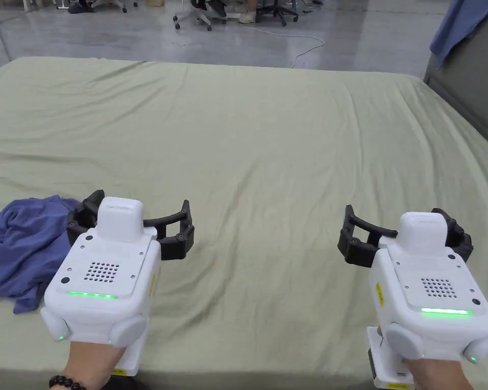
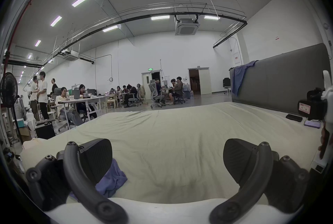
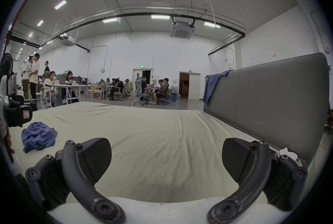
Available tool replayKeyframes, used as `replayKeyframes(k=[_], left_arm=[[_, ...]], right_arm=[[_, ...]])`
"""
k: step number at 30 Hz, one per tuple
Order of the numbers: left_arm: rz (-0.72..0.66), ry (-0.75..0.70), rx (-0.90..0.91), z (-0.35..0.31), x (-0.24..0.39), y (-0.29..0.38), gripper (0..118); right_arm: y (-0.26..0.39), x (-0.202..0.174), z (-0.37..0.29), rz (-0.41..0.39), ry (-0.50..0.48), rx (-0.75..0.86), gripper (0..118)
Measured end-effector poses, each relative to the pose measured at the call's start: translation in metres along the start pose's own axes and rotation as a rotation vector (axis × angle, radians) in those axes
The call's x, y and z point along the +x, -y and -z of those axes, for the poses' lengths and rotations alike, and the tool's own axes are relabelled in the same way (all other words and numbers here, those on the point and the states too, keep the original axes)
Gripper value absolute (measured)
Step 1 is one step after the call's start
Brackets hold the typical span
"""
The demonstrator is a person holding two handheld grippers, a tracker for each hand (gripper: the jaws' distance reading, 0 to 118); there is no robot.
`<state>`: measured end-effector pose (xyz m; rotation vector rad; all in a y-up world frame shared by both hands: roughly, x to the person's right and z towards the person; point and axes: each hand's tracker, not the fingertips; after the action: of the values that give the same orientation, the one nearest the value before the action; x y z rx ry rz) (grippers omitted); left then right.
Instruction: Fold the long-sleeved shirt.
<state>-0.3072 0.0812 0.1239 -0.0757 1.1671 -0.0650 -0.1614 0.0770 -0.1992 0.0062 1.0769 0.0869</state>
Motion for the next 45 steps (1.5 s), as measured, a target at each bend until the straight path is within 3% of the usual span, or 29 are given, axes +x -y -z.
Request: replayKeyframes(k=[45], left_arm=[[0.01,0.014,0.019,-0.0008,0.0027,-0.0024,118]], right_arm=[[-0.0027,0.0045,0.0005,0.002,-0.002,0.012,118]])
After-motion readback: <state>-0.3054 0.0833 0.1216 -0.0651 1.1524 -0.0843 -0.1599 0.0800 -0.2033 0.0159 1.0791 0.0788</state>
